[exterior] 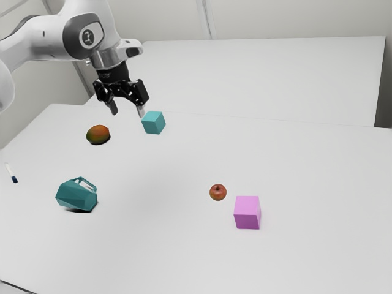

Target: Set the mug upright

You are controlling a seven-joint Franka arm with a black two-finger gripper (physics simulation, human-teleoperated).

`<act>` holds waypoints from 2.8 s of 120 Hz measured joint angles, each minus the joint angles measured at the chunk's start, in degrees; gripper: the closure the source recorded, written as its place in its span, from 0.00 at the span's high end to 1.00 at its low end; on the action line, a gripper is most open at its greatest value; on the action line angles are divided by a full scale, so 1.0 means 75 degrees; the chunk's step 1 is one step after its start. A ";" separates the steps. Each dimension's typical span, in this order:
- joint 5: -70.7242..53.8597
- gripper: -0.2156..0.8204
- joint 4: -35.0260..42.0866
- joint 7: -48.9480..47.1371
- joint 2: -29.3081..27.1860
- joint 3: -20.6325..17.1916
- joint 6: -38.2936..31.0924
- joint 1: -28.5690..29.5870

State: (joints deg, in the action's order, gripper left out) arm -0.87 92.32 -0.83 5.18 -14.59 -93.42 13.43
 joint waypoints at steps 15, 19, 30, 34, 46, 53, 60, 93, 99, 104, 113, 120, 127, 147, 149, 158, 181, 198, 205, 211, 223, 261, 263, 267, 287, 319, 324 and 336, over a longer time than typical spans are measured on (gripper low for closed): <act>-0.0023 0.79 0.0004 -0.0044 0.0012 0.0008 -0.0008 0.0012; -0.0029 0.79 0.0018 -0.0053 0.0008 0.0010 -0.0010 0.0015; -0.0012 0.79 0.0059 -0.0070 -0.0092 0.0004 0.0019 0.0065; 0.0024 0.79 0.0155 -0.0080 -0.0123 0.0002 0.0029 0.0087; 0.0198 0.79 0.0491 -0.0069 -0.0166 0.0007 0.0046 0.0160; 0.0335 0.79 0.0749 0.0017 -0.0264 0.0010 0.0023 0.0278; 0.0534 0.79 0.1087 0.0192 -0.0428 0.0009 -0.0064 0.0449; 0.1690 0.79 0.2691 0.1905 -0.0885 0.0002 -0.0866 0.1533; 0.1853 0.79 0.2914 0.2270 -0.0904 0.0010 -0.0975 0.1779; 0.1978 0.79 0.3033 0.2584 -0.0896 0.0035 -0.1063 0.2002; 0.2173 0.79 0.3177 0.3143 -0.0829 0.0053 -0.1185 0.2494; 0.2285 0.79 0.3294 0.3565 -0.0790 0.0057 -0.1261 0.2915; 0.2391 0.79 0.3379 0.3977 -0.0745 0.0058 -0.1323 0.3345; 0.2650 0.79 0.3352 0.5069 -0.0265 0.0048 -0.1411 0.4539; 0.2667 0.79 0.3313 0.5170 -0.0191 0.0048 -0.1412 0.4647; 0.2711 0.79 0.2993 0.5592 0.0224 0.0048 -0.1405 0.4988; 0.2745 0.79 0.1752 0.6459 0.1536 0.0057 -0.1128 0.5334; 0.2804 0.79 0.1327 0.6947 0.2163 0.0072 -0.0789 0.5486; 0.2835 0.79 0.1331 0.7116 0.2266 0.0079 -0.0641 0.5507; 0.2878 0.79 0.1338 0.7249 0.2373 0.0079 -0.0525 0.5515; 0.3017 0.79 0.1348 0.7480 0.2520 0.0068 -0.0254 0.5503; 0.3354 0.63 0.1461 0.7943 0.2618 0.0025 0.0390 0.5499; 0.3358 0.61 0.1464 0.7959 0.2624 0.0025 0.0405 0.5502; 0.3366 0.58 0.1469 0.7992 0.2633 0.0024 0.0432 0.5506; 0.3387 0.34 0.1470 0.8119 0.2561 0.0005 0.0589 0.5486; 0.3386 0.11 0.1462 0.8270 0.2414 -0.0115 0.0722 0.5443; 0.3383 0.09 0.1462 0.8290 0.2410 -0.0129 0.0713 0.5437; 0.3325 0.07 0.1482 0.8329 0.2308 -0.0280 0.0615 0.5431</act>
State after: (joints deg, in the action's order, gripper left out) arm 24.06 103.44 61.64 22.49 -16.69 -88.80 54.16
